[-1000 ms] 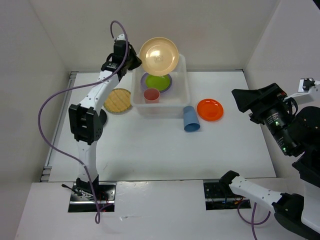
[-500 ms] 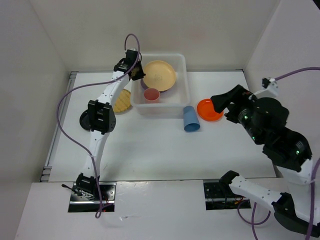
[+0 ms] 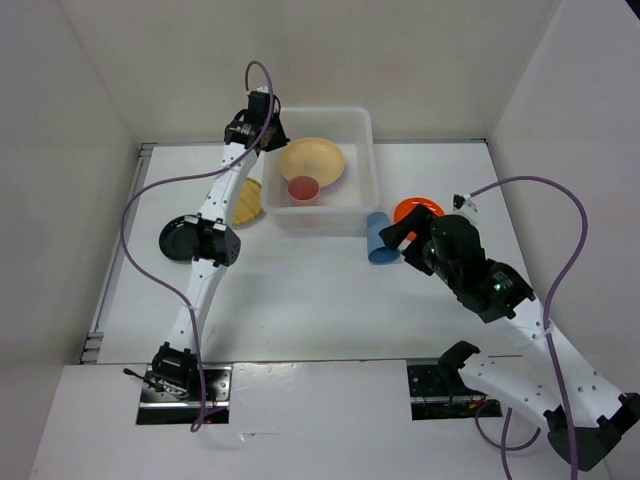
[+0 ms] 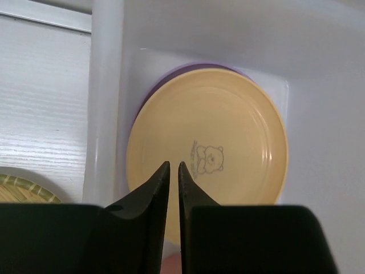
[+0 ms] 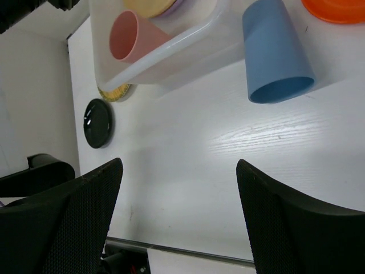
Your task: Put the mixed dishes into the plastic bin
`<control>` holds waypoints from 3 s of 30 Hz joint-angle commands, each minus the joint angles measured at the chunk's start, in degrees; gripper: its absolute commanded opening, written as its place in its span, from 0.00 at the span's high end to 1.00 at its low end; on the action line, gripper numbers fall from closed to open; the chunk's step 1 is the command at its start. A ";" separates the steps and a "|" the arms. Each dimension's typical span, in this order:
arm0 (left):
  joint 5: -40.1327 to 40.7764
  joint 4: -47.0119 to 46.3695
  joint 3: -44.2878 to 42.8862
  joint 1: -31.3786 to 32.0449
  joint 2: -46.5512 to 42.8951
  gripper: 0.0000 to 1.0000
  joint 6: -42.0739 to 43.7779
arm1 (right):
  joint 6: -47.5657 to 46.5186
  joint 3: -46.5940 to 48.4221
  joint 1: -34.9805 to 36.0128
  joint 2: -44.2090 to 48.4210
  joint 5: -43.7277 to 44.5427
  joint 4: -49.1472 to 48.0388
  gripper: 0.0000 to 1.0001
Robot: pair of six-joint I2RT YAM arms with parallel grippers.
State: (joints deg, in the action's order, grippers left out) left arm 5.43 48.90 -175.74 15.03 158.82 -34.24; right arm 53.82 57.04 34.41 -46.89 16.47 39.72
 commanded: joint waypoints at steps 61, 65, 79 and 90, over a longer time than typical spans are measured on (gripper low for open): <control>-42.26 4.88 -4.00 -16.87 -42.01 0.59 1.63 | 22.91 -24.52 -27.65 -26.22 -20.16 -45.61 0.73; -42.78 5.41 -4.00 -17.40 -42.02 0.59 1.63 | 20.98 -24.52 -28.70 -27.46 -22.09 -47.02 0.90; -44.02 8.93 -4.00 -17.40 -44.74 0.59 1.72 | 12.64 -18.63 -29.75 -5.95 -21.39 -21.75 1.00; -44.02 11.04 -4.00 -16.26 -47.02 0.59 2.33 | 4.46 -7.67 -29.76 7.52 -24.64 -7.74 1.00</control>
State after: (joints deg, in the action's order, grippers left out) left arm -37.41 60.55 -178.78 -1.50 114.74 -32.95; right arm 62.65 42.54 4.97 -40.29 -6.76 28.49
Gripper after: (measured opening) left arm 0.413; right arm 0.018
